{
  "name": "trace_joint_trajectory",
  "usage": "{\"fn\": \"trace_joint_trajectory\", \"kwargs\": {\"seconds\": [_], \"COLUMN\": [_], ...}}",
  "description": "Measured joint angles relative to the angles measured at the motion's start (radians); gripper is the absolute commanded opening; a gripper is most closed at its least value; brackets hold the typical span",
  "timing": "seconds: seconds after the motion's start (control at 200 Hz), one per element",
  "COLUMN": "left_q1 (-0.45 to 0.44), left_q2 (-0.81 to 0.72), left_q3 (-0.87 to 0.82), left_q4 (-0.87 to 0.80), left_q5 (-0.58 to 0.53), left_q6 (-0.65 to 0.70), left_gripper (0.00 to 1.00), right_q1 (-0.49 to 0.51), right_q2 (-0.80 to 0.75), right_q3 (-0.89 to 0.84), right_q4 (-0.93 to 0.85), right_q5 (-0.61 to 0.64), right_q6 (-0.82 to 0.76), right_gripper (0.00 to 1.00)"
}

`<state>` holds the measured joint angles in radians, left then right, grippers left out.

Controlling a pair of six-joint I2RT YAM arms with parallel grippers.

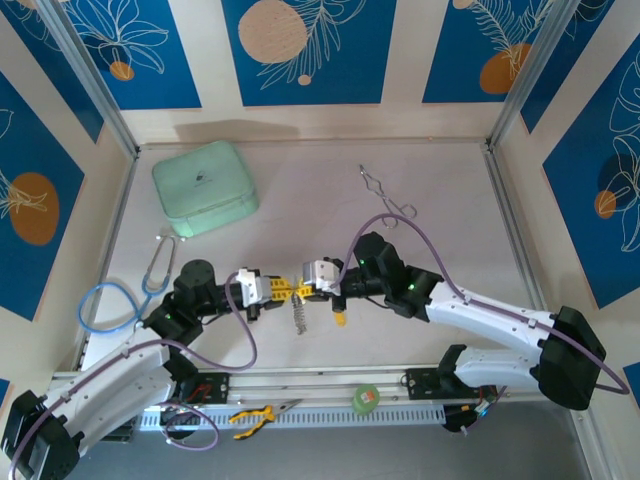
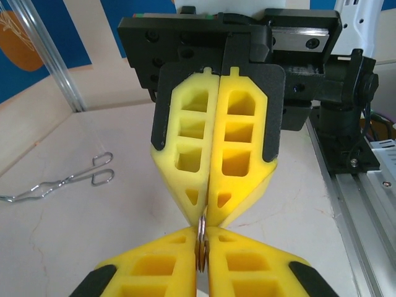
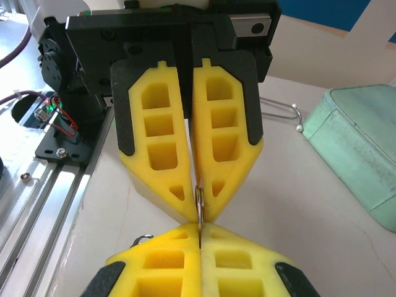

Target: Put the keys on the keyring

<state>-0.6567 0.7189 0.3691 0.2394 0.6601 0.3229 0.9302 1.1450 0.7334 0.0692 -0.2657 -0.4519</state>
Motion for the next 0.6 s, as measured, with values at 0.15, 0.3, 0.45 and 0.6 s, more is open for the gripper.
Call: {"fn": "trace_joint_trajectory", "kwargs": {"seconds": [0.15,0.3,0.45,0.6], "left_q1": [0.000,0.000,0.000,0.000], "left_q2": [0.005,0.003,-0.005,-0.023], "left_q3": [0.004,0.005,0.004,0.004], "left_q4": [-0.024,-0.034,-0.029,-0.009], "left_q5": [0.001,-0.007,-0.052,-0.134], "left_q6": [0.007,0.008,-0.001,-0.022], "left_gripper": [0.00,0.00,0.00,0.00], "right_q1": [0.005,0.013,0.010,-0.029], "right_q2": [0.010,0.009,-0.057,-0.116], "right_q3": [0.019,0.014,-0.033,-0.034], "right_q4": [-0.045,-0.030,0.043,-0.009], "right_q5": [0.012,0.032,0.088,0.268], "right_q6": [-0.016,-0.004,0.062,0.253], "right_gripper": [0.00,0.33,0.35,0.34]}}
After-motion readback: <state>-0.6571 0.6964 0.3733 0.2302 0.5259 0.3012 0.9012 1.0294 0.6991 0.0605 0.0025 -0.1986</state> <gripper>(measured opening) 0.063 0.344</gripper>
